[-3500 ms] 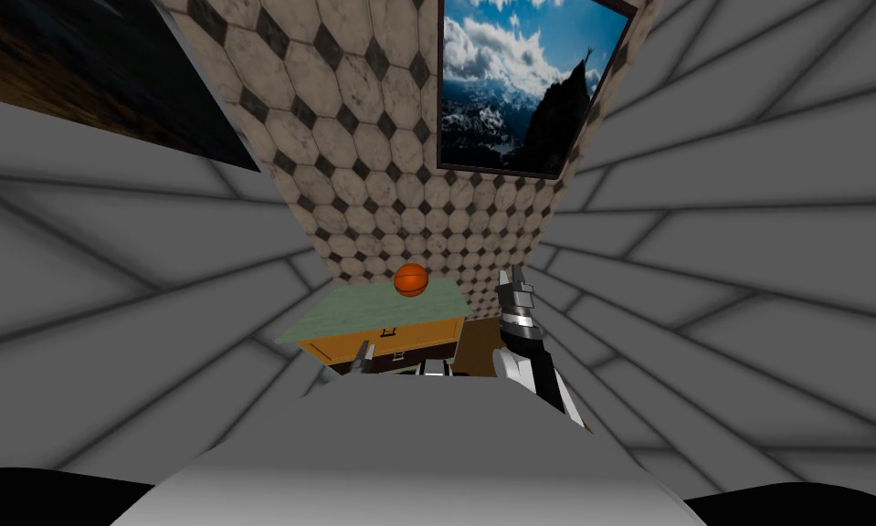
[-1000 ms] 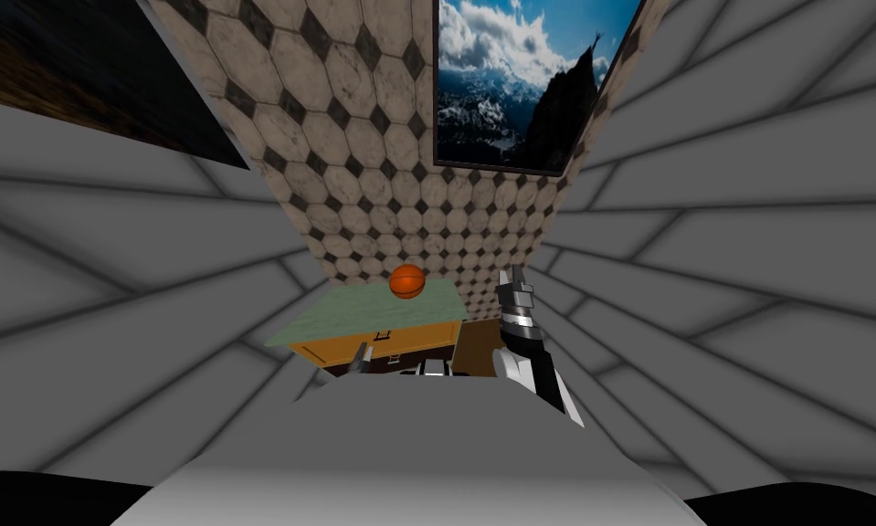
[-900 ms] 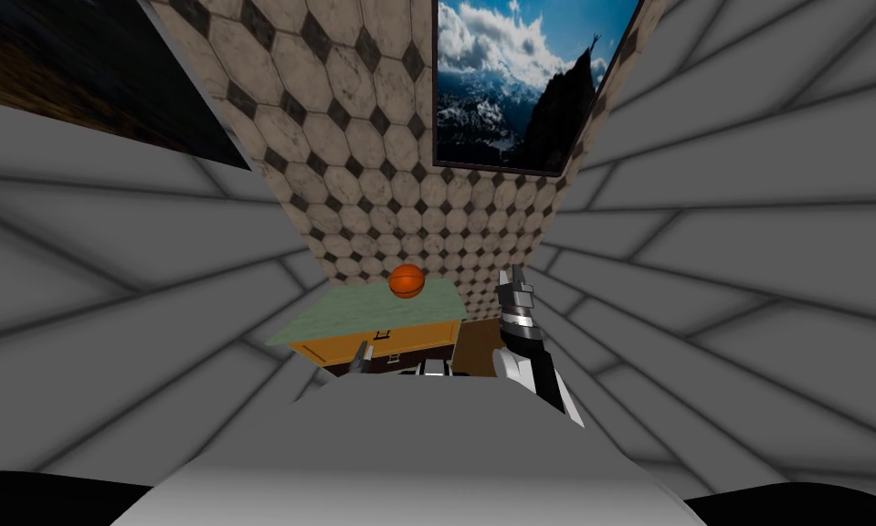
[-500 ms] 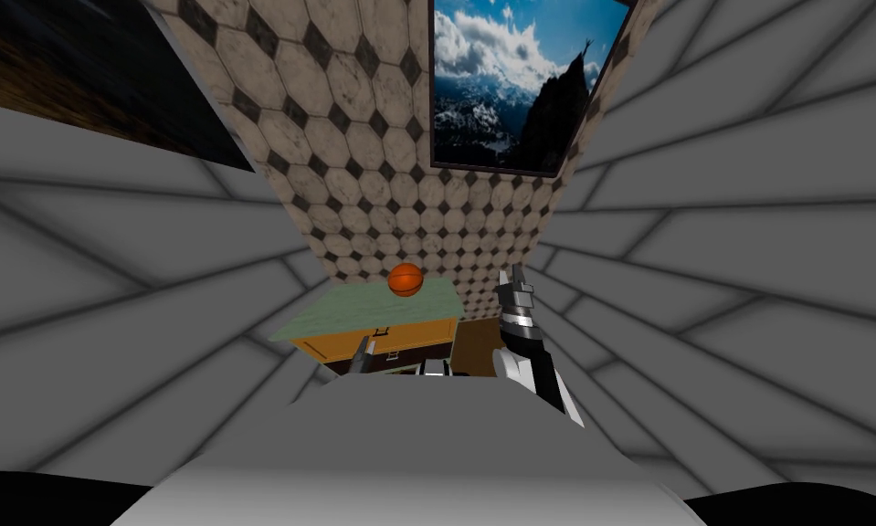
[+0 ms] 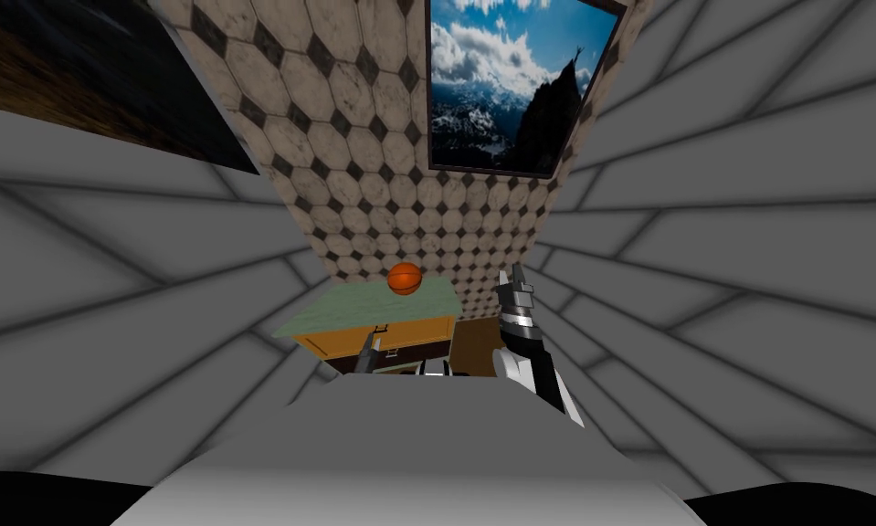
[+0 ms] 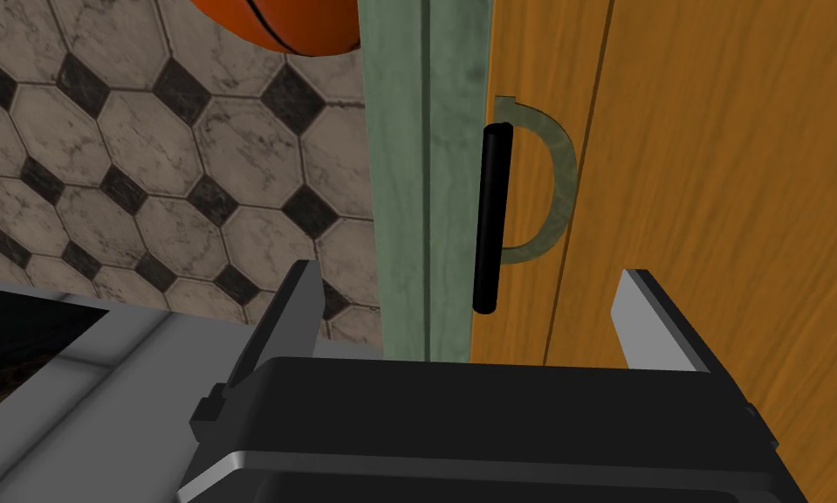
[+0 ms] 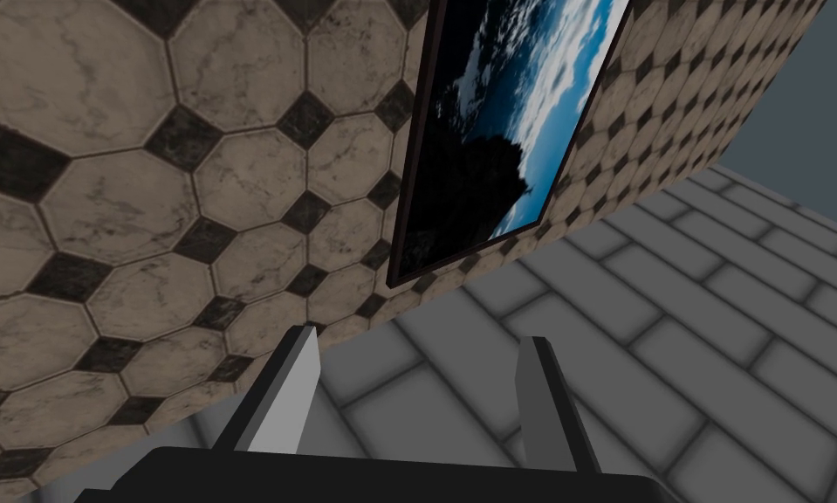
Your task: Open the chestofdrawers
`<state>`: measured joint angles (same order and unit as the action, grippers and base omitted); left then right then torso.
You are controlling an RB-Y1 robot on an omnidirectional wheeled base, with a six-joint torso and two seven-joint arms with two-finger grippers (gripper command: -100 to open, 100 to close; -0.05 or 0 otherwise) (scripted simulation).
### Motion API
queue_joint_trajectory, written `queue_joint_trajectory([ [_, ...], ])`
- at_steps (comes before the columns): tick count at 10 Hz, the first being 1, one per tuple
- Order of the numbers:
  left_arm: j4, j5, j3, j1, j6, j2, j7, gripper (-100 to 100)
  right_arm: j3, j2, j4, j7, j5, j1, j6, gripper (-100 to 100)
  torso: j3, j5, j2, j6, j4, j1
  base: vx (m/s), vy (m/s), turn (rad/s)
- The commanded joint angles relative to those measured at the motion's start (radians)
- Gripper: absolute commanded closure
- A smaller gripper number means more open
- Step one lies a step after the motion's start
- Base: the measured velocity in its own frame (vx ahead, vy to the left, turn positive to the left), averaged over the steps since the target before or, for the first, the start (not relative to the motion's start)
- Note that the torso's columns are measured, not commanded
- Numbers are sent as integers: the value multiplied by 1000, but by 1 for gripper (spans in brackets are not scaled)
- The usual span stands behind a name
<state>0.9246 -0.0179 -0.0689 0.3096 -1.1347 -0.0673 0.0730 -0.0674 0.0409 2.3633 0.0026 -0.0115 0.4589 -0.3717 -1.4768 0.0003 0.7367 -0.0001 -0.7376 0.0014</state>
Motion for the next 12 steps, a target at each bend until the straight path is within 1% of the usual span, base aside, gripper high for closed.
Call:
queue_joint_trajectory([
  [1, -39, -35, -24, -64, 21, 4, -37, -100, 0, 0, 0, 0, 0, 0, 0, 0, 1, 0, 2, 1, -1, 0, -101, 46, -204],
  [5, -116, -105, -71, -191, 62, 13, -110, -100, 0, 0, 0, 0, 0, 0, 0, 0, 1, 0, 2, 0, -1, -1, -144, 54, -210],
  [9, -193, -175, -119, -317, 104, 22, -183, -100, 0, 0, 0, 0, 0, 0, 0, 0, 0, 0, 1, 0, 0, -2, -133, 19, -192],
  [10, -180, -164, -112, -301, 100, 20, -169, -100, 0, 0, 0, 0, 0, 0, 0, 0, 1, 0, 2, 0, 0, -1, -63, 8, -41],
  [11, -154, -140, -95, -254, 83, 18, -146, 100, 0, 0, 0, 0, 0, 0, 0, 0, -1, 0, -2, -1, 0, -1, 78, -11, 285],
  [12, -135, -122, -83, -224, 73, 16, -128, 100, 0, 0, 0, 0, 0, 1, 0, 0, -4, 0, -7, -1, 2, -2, 139, -52, 303],
])
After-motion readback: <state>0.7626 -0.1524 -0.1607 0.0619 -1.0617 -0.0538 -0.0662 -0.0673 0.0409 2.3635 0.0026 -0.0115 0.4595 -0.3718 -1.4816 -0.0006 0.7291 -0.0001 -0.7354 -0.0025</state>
